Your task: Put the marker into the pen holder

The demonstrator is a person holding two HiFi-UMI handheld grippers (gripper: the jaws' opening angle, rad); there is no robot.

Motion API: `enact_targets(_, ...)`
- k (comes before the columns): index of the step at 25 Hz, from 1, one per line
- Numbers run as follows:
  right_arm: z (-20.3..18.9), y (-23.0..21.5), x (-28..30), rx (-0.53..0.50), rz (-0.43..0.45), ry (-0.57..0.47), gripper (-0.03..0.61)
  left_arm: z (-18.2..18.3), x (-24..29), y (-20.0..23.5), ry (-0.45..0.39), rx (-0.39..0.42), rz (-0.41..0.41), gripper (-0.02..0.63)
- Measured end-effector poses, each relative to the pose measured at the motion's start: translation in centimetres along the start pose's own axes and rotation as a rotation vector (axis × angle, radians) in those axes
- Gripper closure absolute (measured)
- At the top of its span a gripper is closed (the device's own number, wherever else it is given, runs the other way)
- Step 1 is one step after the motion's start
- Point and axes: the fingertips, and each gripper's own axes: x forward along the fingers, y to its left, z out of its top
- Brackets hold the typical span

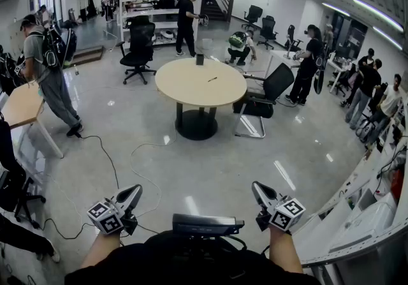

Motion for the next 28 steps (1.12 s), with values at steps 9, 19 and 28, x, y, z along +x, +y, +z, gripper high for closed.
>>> enact_targets(9,0.2,-1.3,-0.8,0.028,0.023,-0.024,0.577,-0.2,0.9,-0.8,0.005,0.007,-0.007,0.618)
enact_targets(19,0.9,-2.4,-2.2,0.062,0.044,-0.043,0.577,-0.9,2.7,-2.9,0.02,0.017,-0.004,0.618)
enact_targets(28,0.5,-5.7,-4.6,0.037,0.064,-0.038,0.577,-2.8,6.4,-6.1,0.042,0.021,-0.017,0.618)
